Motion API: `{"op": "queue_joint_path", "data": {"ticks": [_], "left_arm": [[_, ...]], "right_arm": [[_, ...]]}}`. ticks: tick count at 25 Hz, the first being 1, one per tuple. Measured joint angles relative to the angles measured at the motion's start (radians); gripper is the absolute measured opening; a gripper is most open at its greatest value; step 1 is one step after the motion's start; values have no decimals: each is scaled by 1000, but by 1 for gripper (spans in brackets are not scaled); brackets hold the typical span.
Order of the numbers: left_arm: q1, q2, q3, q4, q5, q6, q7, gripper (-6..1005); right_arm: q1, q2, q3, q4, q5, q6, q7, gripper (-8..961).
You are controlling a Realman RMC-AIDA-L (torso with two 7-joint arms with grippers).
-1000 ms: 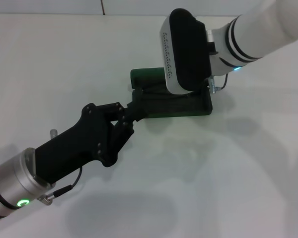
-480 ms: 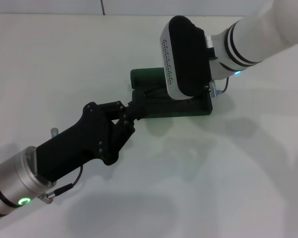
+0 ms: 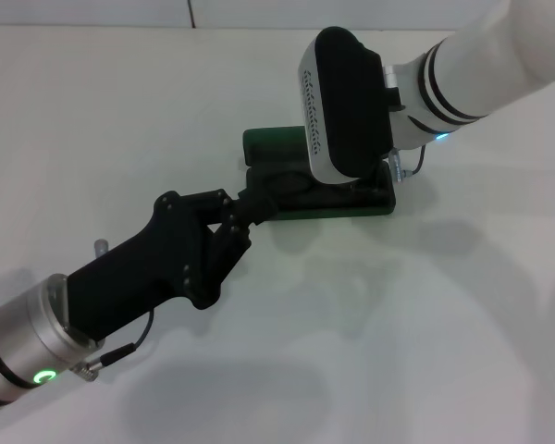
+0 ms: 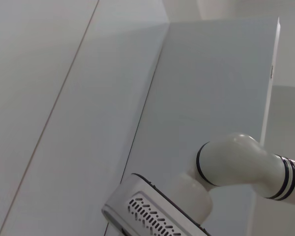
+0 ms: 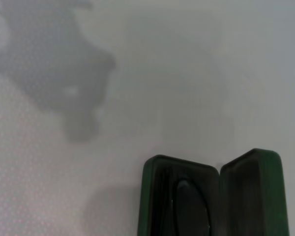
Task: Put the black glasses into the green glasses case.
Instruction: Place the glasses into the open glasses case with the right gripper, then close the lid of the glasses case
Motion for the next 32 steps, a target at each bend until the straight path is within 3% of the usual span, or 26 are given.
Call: {"op": "queue_joint_path", "data": {"ticks": [5, 11, 15, 19, 23, 25, 29, 30, 31, 32], "left_arm": [[2, 6, 6, 0, 16, 0, -1, 45], [-2, 62, 8, 0, 96, 21, -30, 45], [5, 87, 0, 0, 84, 26, -37, 45], [-5, 111, -49, 6, 40, 22, -58, 45], [-65, 157, -157, 32, 43, 0, -112, 49], [-91, 190, -191, 85, 50, -34, -163, 56], [-149, 265, -209, 228, 146, -138, -324, 70], [-149, 265, -209, 228, 146, -138, -324, 73], [-235, 279, -230, 255, 251, -191, -400, 77], [-252, 280, -234, 257, 274, -203, -416, 80]], "right_arm": [[-6, 0, -3, -13, 1, -2, 13, 110], [-47, 0, 17, -91, 2, -50, 86, 125], [-146, 0, 76, -222, 9, -89, 120, 126], [-330, -3, 201, -404, 150, -134, 124, 126], [-542, -7, 336, -506, 391, -203, 33, 127], [-654, -3, 412, -489, 556, -296, -128, 128], [-778, -11, 548, -360, 799, -497, -406, 128], [-801, -13, 595, -323, 838, -558, -459, 129], [-827, -16, 664, -280, 868, -632, -506, 129], [-841, -17, 722, -248, 879, -690, -526, 129]]}}
